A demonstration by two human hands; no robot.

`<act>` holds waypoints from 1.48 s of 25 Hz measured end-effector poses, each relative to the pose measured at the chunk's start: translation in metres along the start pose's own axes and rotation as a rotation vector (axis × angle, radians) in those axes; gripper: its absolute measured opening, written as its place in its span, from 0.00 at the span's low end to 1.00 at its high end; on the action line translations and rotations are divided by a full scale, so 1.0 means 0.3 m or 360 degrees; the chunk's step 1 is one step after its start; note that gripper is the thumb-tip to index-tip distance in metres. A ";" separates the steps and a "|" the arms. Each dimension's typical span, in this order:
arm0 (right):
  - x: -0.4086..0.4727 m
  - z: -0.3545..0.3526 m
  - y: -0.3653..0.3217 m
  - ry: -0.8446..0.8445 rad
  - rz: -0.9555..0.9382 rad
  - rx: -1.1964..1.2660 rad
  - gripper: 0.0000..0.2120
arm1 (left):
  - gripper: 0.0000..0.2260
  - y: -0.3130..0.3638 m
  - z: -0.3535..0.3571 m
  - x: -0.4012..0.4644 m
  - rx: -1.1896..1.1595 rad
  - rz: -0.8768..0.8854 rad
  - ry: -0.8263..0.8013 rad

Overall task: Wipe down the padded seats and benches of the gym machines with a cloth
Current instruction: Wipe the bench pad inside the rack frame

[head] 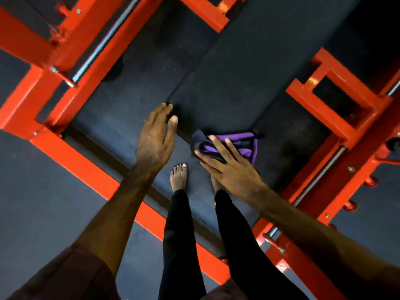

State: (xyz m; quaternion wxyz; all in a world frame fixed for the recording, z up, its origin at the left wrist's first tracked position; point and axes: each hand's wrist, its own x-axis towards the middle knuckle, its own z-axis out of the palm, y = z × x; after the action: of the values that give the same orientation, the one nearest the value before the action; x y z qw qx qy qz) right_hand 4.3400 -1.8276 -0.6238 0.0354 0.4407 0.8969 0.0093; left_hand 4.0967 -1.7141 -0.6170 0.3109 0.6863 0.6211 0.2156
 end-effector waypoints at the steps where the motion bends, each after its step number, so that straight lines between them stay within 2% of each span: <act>1: -0.035 0.007 -0.007 -0.0014 0.0089 0.0085 0.26 | 0.22 0.003 -0.003 0.025 0.0069 0.0057 -0.0051; 4: -0.083 0.047 -0.080 0.0013 0.0523 0.0440 0.37 | 0.23 0.012 0.000 0.126 0.0143 0.0217 -0.0161; 5: -0.083 0.048 -0.137 0.0045 0.0787 0.0655 0.41 | 0.24 0.020 0.007 0.166 0.0135 0.0257 -0.0208; 6: -0.058 0.038 -0.204 0.0154 0.1137 0.0935 0.41 | 0.24 0.025 0.015 0.200 0.0116 0.0280 -0.0259; 8: 0.074 -0.009 -0.320 0.0614 0.1871 0.1412 0.31 | 0.27 0.032 0.028 0.240 0.0069 0.0249 -0.0332; 10: 0.256 -0.049 -0.364 0.1109 0.2490 0.1660 0.26 | 0.31 0.033 0.049 0.264 0.0098 0.0206 -0.0448; 12: 0.367 -0.059 -0.309 0.1393 0.2873 0.1802 0.25 | 0.34 0.040 0.059 0.276 0.0138 0.0168 -0.0590; 13: 0.375 -0.043 -0.263 0.1455 0.2967 0.1781 0.25 | 0.35 0.047 0.058 0.278 0.0151 0.0156 -0.0636; 15: 0.329 0.021 -0.139 0.1440 0.2956 0.1662 0.26 | 0.35 0.066 0.050 0.297 0.0168 0.0161 -0.0681; 18: 0.267 0.062 0.003 0.1320 0.2848 0.1753 0.26 | 0.35 0.092 0.066 0.341 0.0169 0.0194 -0.0674; 20: 0.281 0.025 -0.027 0.1363 0.2822 0.1813 0.27 | 0.35 0.118 0.078 0.366 0.0186 0.0191 -0.0680; 23: 0.273 -0.006 -0.169 0.1239 0.2828 0.1938 0.29 | 0.35 0.150 0.075 0.392 0.0182 0.0153 -0.0721; 24: 0.256 0.001 -0.155 0.1226 0.2806 0.2007 0.30 | 0.35 0.157 0.074 0.398 0.0187 0.0154 -0.0728; 27: 0.230 0.048 0.089 0.1219 0.2841 0.2144 0.27 | 0.35 0.171 0.080 0.433 0.0182 0.0129 -0.0744; 29: 0.231 0.066 0.221 0.1313 0.2844 0.2175 0.24 | 0.35 0.176 0.097 0.455 0.0157 0.0130 -0.0741; 34: 0.222 0.046 0.078 0.1240 0.2898 0.2348 0.21 | 0.34 0.220 0.140 0.543 0.0064 0.0120 -0.0711; 37: 0.217 0.125 0.276 0.1193 0.2907 0.2301 0.22 | 0.32 0.266 0.198 0.630 0.0057 0.0179 -0.0646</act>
State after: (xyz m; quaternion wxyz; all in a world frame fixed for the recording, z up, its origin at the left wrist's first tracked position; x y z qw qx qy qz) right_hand 4.3683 -1.7260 -0.6608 -0.4976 0.7964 0.0112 -0.3434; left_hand 4.2201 -1.5398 -0.6209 0.4048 0.7547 0.5104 0.0788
